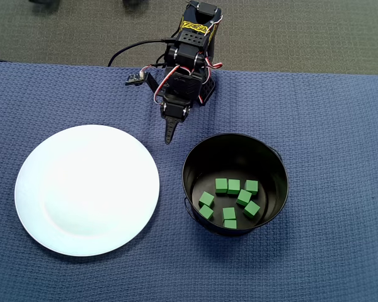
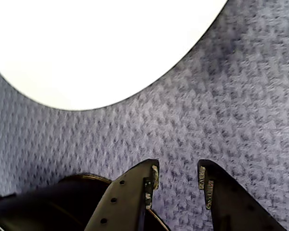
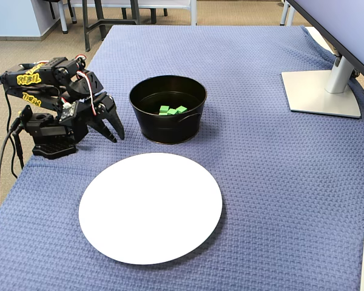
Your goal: Pick up the green cubes from the white plate and place them in the black recipient
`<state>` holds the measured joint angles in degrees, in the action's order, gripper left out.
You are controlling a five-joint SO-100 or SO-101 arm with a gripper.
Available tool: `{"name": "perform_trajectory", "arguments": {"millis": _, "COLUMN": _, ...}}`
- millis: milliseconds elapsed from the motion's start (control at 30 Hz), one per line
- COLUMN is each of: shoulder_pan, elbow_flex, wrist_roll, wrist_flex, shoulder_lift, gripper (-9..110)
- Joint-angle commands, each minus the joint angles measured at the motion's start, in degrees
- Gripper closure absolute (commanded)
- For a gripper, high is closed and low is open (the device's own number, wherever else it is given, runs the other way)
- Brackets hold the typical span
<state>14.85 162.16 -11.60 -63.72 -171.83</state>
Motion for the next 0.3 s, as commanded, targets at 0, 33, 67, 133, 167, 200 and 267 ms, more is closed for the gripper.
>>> {"name": "perform_trajectory", "arguments": {"millis": 0, "shoulder_pan": 0.18, "elbow_flex": -0.44, "wrist_roll": 0.26, "wrist_flex": 0.26, "shoulder_lift": -0.35, "gripper": 101}}
{"name": "perform_trajectory", "arguments": {"millis": 33, "shoulder_pan": 0.18, "elbow_flex": -0.53, "wrist_roll": 0.18, "wrist_flex": 0.26, "shoulder_lift": -0.35, "gripper": 101}}
{"name": "perform_trajectory", "arguments": {"millis": 67, "shoulder_pan": 0.26, "elbow_flex": -0.53, "wrist_roll": 0.00, "wrist_flex": 0.26, "shoulder_lift": -0.35, "gripper": 101}}
{"name": "perform_trajectory", "arguments": {"millis": 133, "shoulder_pan": 0.18, "elbow_flex": -0.53, "wrist_roll": -0.18, "wrist_flex": 0.26, "shoulder_lift": -0.18, "gripper": 101}}
{"name": "perform_trajectory", "arguments": {"millis": 167, "shoulder_pan": 0.26, "elbow_flex": -0.53, "wrist_roll": -0.26, "wrist_flex": 0.35, "shoulder_lift": -0.18, "gripper": 101}}
{"name": "perform_trajectory", "arguments": {"millis": 200, "shoulder_pan": 0.18, "elbow_flex": -0.53, "wrist_roll": -0.35, "wrist_flex": 0.35, "shoulder_lift": -0.18, "gripper": 101}}
{"name": "perform_trajectory", "arguments": {"millis": 267, "shoulder_pan": 0.09, "elbow_flex": -0.53, "wrist_roll": -0.53, "wrist_flex": 0.35, "shoulder_lift": -0.09, "gripper": 101}}
